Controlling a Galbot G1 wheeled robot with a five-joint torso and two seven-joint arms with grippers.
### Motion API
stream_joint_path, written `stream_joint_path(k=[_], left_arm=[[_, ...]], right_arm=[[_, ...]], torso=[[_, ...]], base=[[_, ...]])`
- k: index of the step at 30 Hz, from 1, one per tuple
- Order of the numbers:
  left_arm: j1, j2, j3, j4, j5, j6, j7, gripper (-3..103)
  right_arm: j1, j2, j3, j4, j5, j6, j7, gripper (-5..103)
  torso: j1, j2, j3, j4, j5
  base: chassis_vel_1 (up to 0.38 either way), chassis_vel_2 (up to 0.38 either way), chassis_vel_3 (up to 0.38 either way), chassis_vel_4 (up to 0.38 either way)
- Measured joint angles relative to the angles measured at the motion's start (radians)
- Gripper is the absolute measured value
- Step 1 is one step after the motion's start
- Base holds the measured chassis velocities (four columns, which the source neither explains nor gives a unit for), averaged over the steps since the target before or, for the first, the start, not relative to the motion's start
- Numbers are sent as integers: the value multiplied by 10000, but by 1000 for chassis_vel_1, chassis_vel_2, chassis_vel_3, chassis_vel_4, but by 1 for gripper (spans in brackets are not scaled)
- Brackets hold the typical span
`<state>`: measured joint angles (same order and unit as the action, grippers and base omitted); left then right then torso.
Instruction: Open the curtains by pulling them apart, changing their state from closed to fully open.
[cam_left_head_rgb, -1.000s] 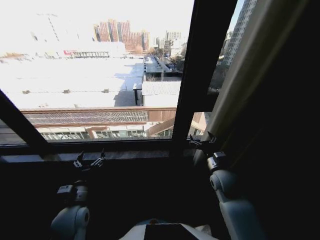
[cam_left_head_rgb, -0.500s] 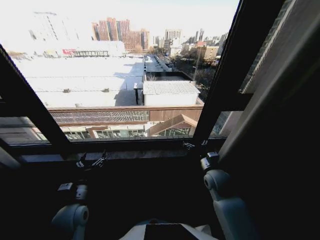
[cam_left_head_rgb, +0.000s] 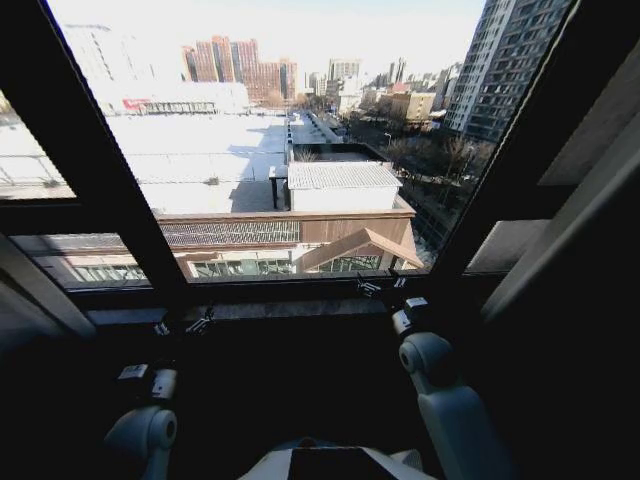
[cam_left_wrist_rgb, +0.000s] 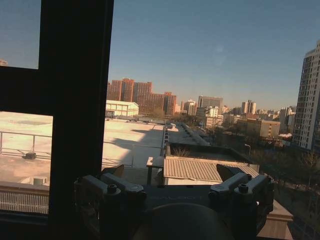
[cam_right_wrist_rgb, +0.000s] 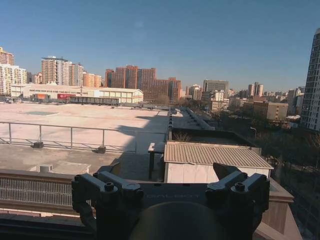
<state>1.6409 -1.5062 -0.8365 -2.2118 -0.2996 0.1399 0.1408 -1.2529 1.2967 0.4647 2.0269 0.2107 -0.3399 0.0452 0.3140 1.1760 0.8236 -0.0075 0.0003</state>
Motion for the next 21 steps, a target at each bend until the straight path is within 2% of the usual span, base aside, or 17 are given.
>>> stream_joint_path(k=[21], left_arm=[[-20, -171, 126, -72, 151, 3, 18, 100]], right_arm=[[-17, -83, 85, -62, 2, 9, -30, 100]], torso=[[-2, 0, -1, -1, 1]], base=[[358, 353, -361, -349]])
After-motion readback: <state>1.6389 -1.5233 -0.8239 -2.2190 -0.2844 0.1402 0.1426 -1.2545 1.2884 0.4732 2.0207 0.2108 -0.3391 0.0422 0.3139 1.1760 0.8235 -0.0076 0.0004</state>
